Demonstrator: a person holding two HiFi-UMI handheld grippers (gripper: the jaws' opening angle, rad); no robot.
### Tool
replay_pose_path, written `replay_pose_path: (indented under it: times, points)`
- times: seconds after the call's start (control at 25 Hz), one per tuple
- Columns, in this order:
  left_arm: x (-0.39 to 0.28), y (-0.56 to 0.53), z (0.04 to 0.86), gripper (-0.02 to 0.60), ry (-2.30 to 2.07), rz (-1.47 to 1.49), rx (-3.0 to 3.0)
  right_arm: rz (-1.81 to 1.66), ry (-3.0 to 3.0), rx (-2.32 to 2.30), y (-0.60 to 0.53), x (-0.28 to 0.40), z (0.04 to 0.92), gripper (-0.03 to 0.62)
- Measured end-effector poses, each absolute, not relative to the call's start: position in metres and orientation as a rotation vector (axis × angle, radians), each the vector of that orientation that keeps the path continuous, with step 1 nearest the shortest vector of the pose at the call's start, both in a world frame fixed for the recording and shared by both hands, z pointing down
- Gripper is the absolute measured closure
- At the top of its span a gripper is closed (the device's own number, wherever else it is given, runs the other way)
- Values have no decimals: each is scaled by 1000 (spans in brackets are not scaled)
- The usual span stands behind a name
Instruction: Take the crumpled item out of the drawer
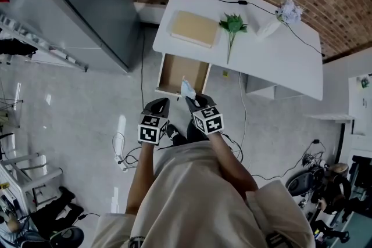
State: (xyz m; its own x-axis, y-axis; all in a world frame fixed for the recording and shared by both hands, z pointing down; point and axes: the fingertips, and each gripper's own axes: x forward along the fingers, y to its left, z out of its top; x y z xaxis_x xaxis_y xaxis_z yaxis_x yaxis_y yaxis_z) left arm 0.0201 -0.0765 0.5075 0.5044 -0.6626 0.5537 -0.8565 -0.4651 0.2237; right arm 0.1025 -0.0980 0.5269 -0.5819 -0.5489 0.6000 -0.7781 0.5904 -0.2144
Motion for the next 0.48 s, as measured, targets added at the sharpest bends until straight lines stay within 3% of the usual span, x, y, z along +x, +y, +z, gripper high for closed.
replay_pose_path:
  times: [0.48]
  points:
    - [23, -74, 505, 566, -1243, 535, 2284, 646, -2352, 1062, -96, 108, 525, 488]
